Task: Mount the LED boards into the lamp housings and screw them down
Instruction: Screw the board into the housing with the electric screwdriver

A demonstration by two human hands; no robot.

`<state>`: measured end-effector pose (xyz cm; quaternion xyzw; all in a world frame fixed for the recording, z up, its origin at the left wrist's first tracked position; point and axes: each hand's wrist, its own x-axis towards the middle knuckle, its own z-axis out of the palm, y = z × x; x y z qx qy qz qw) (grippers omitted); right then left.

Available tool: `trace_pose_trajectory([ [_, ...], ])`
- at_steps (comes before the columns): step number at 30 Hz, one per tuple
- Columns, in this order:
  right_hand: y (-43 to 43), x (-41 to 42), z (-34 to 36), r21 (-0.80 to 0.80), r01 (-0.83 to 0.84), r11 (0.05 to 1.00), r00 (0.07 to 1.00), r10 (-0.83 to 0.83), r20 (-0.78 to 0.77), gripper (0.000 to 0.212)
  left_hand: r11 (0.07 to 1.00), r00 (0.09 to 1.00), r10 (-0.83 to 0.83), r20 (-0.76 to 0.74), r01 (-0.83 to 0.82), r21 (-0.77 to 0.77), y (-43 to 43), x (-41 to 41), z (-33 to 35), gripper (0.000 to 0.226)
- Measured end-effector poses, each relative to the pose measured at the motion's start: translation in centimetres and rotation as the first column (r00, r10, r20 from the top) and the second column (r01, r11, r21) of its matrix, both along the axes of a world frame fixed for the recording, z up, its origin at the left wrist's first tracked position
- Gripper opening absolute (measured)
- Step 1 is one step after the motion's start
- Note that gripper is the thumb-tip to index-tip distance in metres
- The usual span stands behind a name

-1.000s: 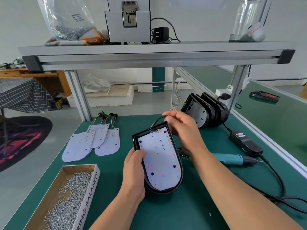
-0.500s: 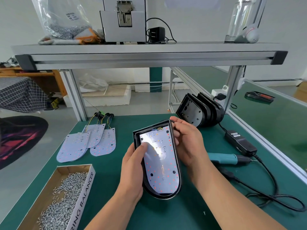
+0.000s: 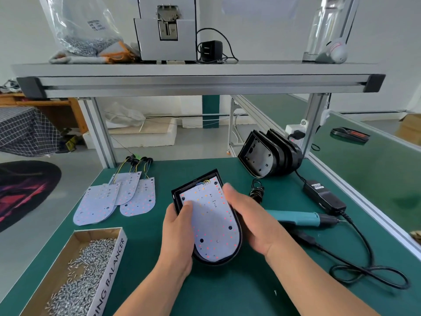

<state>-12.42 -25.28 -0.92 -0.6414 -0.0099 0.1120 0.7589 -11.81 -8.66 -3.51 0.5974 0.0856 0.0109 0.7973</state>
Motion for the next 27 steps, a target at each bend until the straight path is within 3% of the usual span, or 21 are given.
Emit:
trace_pose_trajectory([
  [3,0.5,-0.4,0.0,-0.095,0.08,0.992,0.995,-0.073,0.073,0.047,0.996,0.998,-0.009,0.061,0.003,0.092,-0.2,-0.3,0.0,0.025],
  [6,0.4,-0.4,0.4,-0.07,0.183,0.981,0.98,-0.176,0.09,0.04,0.995,0.988,-0.102,0.115,0.102,0.003,-0.2,-0.5,0.1,0.024],
  [11,-2.9,-1.3,1.5,0.052,0.267,0.962,0.954,-0.272,0.125,0.029,0.979,0.979,-0.184,0.09,0.191,-0.077,-0.3,-0.4,0.1,0.069],
  [15,-8.3,-4.0,2.5,0.111,0.394,0.912,0.897,-0.408,0.17,0.032,0.992,0.991,-0.129,0.022,0.129,-0.007,-0.5,-0.2,-0.1,0.058],
  [17,-12.0,-5.9,2.6,0.118,0.528,0.841,0.822,-0.541,0.177,0.027,0.992,0.992,-0.121,0.029,0.12,0.035,-0.6,-0.1,-0.5,0.046],
  [21,-20.0,-10.5,3.0,0.099,0.759,0.644,0.62,-0.76,0.193,0.023,0.987,0.991,-0.124,0.041,0.119,0.108,-0.7,0.3,-1.2,0.044],
  [27,-30.1,-17.8,3.8,0.057,0.928,0.368,0.351,-0.916,0.196,0.024,0.984,0.989,-0.125,0.077,0.114,0.135,-0.8,0.7,-2.0,0.037],
])
